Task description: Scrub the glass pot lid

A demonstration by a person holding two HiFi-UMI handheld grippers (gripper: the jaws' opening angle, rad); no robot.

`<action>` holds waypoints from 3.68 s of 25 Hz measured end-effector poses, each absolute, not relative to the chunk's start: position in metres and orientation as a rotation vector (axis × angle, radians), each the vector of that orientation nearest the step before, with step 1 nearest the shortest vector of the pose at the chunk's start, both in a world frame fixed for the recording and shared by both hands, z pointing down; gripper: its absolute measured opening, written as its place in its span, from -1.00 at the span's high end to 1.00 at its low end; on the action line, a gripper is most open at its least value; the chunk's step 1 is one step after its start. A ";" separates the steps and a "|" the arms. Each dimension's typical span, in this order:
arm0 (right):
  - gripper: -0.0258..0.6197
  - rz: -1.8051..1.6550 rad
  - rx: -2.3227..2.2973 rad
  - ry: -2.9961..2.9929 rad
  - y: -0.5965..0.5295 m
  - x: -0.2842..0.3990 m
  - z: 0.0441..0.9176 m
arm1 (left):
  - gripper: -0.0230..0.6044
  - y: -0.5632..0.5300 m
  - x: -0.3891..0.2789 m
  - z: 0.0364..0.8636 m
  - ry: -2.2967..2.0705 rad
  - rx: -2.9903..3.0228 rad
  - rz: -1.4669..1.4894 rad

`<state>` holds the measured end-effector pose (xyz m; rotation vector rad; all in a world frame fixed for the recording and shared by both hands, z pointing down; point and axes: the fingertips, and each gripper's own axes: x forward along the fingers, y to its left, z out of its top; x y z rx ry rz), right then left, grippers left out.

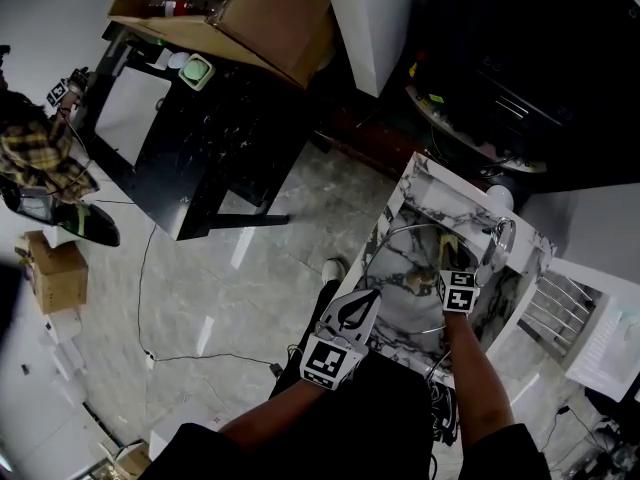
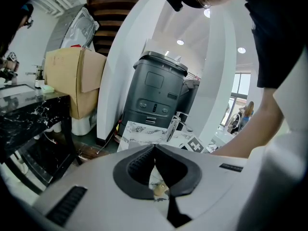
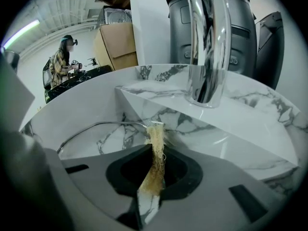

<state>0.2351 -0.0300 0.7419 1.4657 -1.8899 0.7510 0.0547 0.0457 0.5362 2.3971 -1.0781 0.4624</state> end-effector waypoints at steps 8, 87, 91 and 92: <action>0.75 0.769 1.502 -1.864 -0.023 0.246 0.741 | 0.88 0.050 0.057 0.543 -1.080 2.386 0.472; 0.75 0.812 1.217 -1.631 0.108 0.223 0.751 | 0.88 0.093 0.027 0.523 -1.142 2.412 0.392; 0.75 0.809 1.187 -1.636 0.113 0.212 0.754 | 0.88 0.091 0.021 0.522 -1.142 2.411 0.390; 0.75 0.809 1.176 -1.638 0.114 0.209 0.755 | 0.88 0.090 0.019 0.522 -1.141 2.410 0.392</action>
